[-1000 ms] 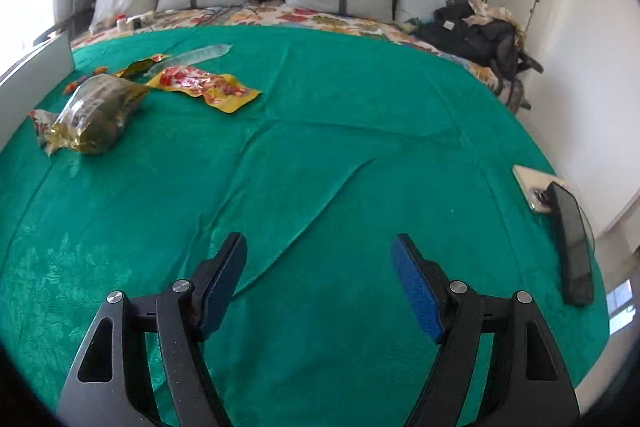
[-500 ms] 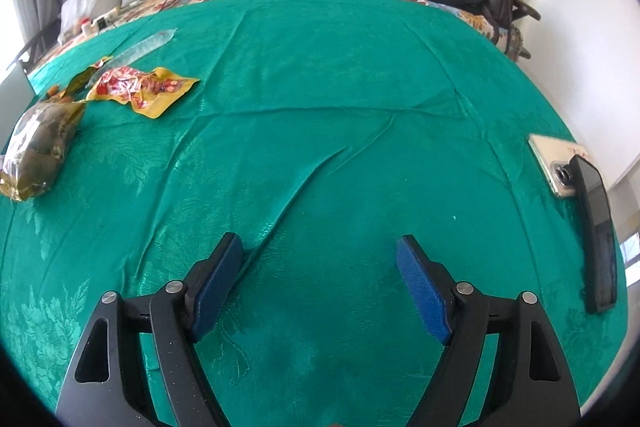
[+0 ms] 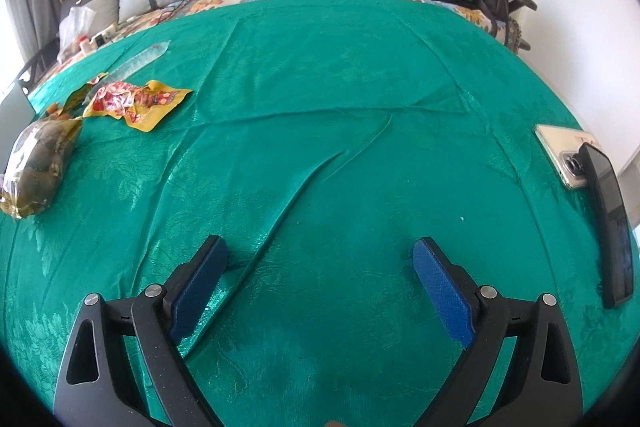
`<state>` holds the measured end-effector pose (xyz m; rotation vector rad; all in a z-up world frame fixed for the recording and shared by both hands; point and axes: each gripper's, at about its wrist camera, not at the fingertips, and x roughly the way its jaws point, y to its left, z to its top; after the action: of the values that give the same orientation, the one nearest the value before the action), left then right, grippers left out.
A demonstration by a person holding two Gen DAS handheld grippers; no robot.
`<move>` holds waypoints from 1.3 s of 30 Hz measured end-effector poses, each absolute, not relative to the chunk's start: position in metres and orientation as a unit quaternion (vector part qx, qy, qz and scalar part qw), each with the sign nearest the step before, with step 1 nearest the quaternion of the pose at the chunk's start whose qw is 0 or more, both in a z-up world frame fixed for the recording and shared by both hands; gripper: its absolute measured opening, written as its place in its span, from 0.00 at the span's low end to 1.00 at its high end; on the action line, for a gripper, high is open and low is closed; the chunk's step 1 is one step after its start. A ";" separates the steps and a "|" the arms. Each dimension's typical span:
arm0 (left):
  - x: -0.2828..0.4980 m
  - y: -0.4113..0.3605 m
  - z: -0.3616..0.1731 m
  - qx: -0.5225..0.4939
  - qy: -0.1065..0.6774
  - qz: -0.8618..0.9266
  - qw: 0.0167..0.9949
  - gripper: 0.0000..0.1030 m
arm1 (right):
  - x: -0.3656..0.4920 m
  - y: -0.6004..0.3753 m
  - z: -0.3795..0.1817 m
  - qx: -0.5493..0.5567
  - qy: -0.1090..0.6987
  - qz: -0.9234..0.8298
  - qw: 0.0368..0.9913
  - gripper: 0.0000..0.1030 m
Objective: Organize snacks
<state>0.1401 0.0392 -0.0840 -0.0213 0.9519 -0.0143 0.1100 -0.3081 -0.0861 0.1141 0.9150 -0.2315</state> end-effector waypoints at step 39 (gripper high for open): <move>0.161 0.058 -0.113 -0.014 0.456 0.006 0.890 1.00 | 0.110 -0.308 -0.086 0.055 0.441 -0.112 0.889 0.96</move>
<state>0.1607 0.0583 -0.1125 -0.0293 0.9461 0.0127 0.1099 -0.3084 -0.0859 0.1148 0.9170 -0.2331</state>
